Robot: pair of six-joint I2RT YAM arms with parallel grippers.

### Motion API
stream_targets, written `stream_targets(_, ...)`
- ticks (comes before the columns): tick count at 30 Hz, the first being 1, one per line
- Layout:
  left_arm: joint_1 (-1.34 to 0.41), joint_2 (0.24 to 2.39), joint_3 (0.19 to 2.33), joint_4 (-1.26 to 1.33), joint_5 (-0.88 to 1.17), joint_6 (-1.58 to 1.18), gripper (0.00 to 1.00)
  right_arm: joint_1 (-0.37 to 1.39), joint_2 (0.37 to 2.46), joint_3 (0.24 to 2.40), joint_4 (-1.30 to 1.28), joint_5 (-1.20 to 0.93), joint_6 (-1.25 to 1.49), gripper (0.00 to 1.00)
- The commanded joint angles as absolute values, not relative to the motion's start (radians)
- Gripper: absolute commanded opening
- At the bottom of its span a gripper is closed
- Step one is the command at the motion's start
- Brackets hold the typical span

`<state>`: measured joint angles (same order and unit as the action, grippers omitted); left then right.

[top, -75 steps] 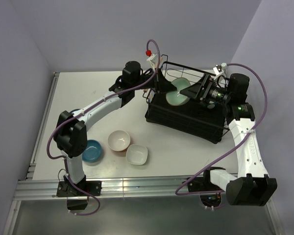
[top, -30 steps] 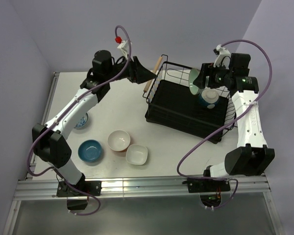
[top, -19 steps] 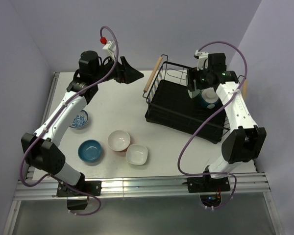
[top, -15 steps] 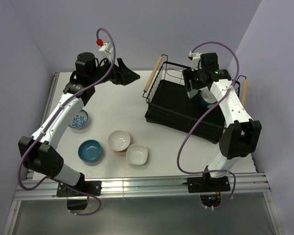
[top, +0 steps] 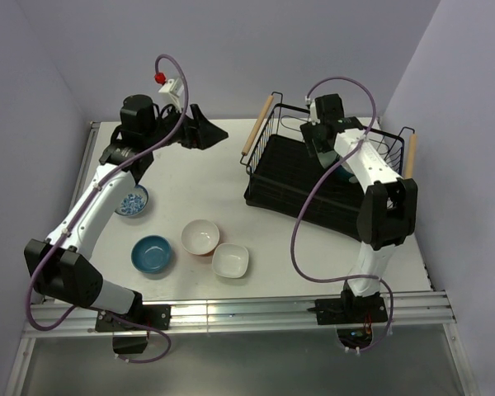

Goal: Load the bowls into the dish rack

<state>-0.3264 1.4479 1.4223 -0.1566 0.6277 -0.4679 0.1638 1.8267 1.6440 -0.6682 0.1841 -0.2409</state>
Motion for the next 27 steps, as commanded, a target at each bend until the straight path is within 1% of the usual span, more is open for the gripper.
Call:
stream_targets(1, -0.319, 1.399, 1.405, -0.143, 0.611, -0.456, 0.85, 0.184, 1.825, 1.697, -0.551, 0.281, -0.276, 0.0)
stream_targets(11, -0.304, 1.379, 1.379, -0.135, 0.607, -0.462, 0.84, 0.216, 1.885, 1.681, -0.512, 0.459, -0.353, 0.0)
stream_targets(23, -0.293, 1.371, 1.374, -0.144, 0.606, -0.449, 0.84, 0.221, 1.919, 1.661, -0.489, 0.535, -0.408, 0.0)
stream_targets(27, -0.29, 1.371, 1.368, -0.144, 0.603, -0.449, 0.84, 0.236, 1.901, 1.62, -0.462, 0.6, -0.457, 0.0)
